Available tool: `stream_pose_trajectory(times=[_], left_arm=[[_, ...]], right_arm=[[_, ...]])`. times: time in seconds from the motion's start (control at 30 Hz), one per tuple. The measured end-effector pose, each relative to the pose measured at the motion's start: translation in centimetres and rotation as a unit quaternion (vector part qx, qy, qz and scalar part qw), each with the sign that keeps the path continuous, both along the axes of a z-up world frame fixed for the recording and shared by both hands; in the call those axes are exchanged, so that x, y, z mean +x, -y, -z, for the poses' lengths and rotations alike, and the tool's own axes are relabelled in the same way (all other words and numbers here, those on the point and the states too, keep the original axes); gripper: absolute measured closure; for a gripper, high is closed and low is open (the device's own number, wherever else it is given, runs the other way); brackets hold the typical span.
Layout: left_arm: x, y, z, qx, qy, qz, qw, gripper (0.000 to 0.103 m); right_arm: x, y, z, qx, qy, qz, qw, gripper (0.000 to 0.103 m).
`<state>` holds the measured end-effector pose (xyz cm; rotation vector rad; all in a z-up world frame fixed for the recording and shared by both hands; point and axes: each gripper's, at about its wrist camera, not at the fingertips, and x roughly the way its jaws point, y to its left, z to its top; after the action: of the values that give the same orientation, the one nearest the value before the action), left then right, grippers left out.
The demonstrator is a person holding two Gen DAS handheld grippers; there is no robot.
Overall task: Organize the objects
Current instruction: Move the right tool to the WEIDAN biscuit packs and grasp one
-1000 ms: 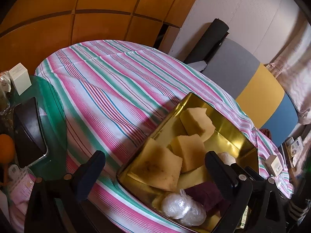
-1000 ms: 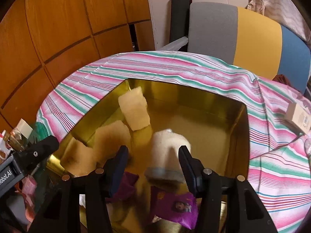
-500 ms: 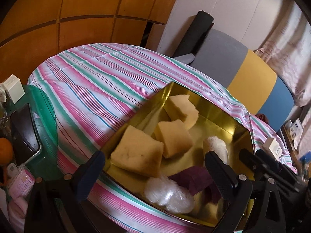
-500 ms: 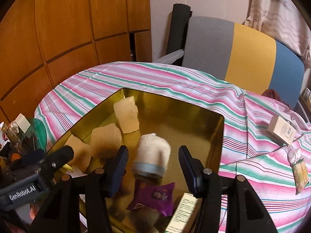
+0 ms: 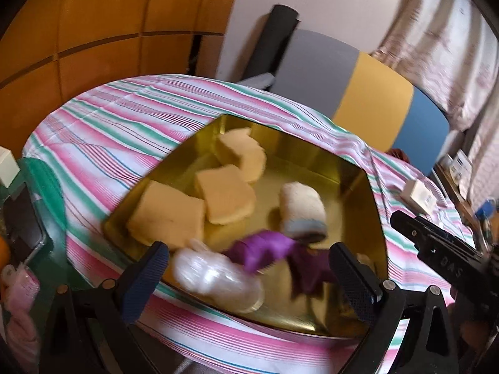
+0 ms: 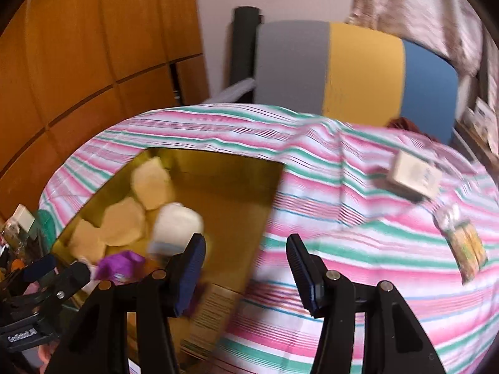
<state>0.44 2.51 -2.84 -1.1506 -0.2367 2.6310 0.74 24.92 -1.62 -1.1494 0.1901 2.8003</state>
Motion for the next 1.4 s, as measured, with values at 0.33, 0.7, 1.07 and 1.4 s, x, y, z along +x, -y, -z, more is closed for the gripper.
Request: stream_pose_trajectory(times=[0.33, 0.7, 1.07, 1.4], left_arm=[[2.7, -5.3, -1.1, -0.008, -0.023, 0.092, 0.9955, 0.0], [6.6, -11.8, -0.4, -0.044, -0.022, 0.211, 0.9763, 0.0], [8.3, -14.7, 0.7, -0.067, 0.002, 0.248, 0.9665, 0.0], [8.1, -17.7, 1.5, -0.092, 0.017, 0.25, 0.9636, 0.0]], right_arm=[[5.0, -7.3, 2.4, 0.008, 0.023, 0.063, 0.998, 0.048], [7.9, -23.7, 3.5, 0.019, 0.043, 0.211, 0.976, 0.048], [6.6, -33.4, 4.5, 0.002, 0.061, 0.235, 0.97, 0.048], [8.3, -29.0, 5.5, -0.119, 0.013, 0.145, 0.982, 0.046]])
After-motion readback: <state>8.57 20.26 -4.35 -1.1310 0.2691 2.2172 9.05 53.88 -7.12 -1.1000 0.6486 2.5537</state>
